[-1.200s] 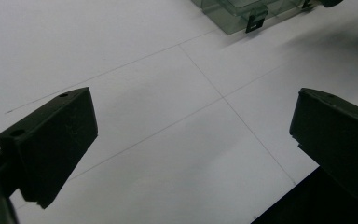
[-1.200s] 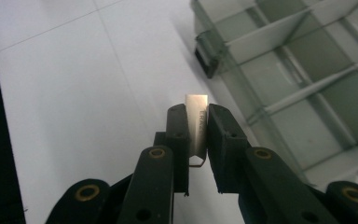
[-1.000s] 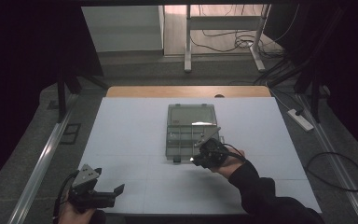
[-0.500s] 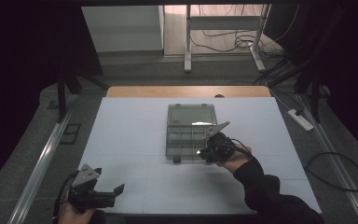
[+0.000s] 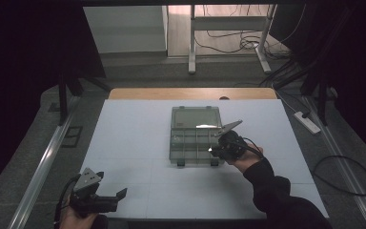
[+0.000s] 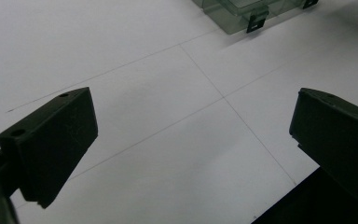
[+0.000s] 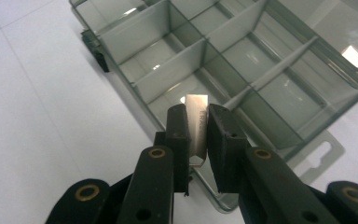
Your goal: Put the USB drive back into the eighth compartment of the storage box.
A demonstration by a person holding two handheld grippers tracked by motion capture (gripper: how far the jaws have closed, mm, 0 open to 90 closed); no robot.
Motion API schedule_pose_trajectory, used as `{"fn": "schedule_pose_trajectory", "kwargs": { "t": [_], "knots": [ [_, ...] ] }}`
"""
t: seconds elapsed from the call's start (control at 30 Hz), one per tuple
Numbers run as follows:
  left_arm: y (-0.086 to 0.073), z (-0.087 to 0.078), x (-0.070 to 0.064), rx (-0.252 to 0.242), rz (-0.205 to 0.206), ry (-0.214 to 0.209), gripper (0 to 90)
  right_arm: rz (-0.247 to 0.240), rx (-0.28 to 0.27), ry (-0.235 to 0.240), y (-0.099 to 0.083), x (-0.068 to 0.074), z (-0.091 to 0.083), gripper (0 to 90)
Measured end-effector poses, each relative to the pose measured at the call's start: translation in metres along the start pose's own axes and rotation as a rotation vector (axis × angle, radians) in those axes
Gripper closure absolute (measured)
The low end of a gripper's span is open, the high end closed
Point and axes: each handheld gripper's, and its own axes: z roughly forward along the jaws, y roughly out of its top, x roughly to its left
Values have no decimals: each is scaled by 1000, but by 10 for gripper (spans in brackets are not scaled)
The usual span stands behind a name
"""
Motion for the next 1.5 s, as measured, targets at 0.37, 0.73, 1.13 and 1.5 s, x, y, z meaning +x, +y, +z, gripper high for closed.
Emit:
{"fn": "schedule_pose_trajectory", "kwargs": {
  "t": [0.37, 0.73, 1.13, 1.5],
  "knots": [
    [0, 0, 0, 0, -3, 3, 8, 17, 2, -55, -3, -11, -1, 789],
    [0, 0, 0, 0, -5, 3, 8, 27, 12, -88, -7, -16, 5, 786],
    [0, 0, 0, 1, -6, 4, 8, 14, 41, -103, -9, -15, 15, 784],
    [0, 0, 0, 1, -7, 5, 8, 5, 64, -117, -10, -12, 21, 731]
  ]
}}
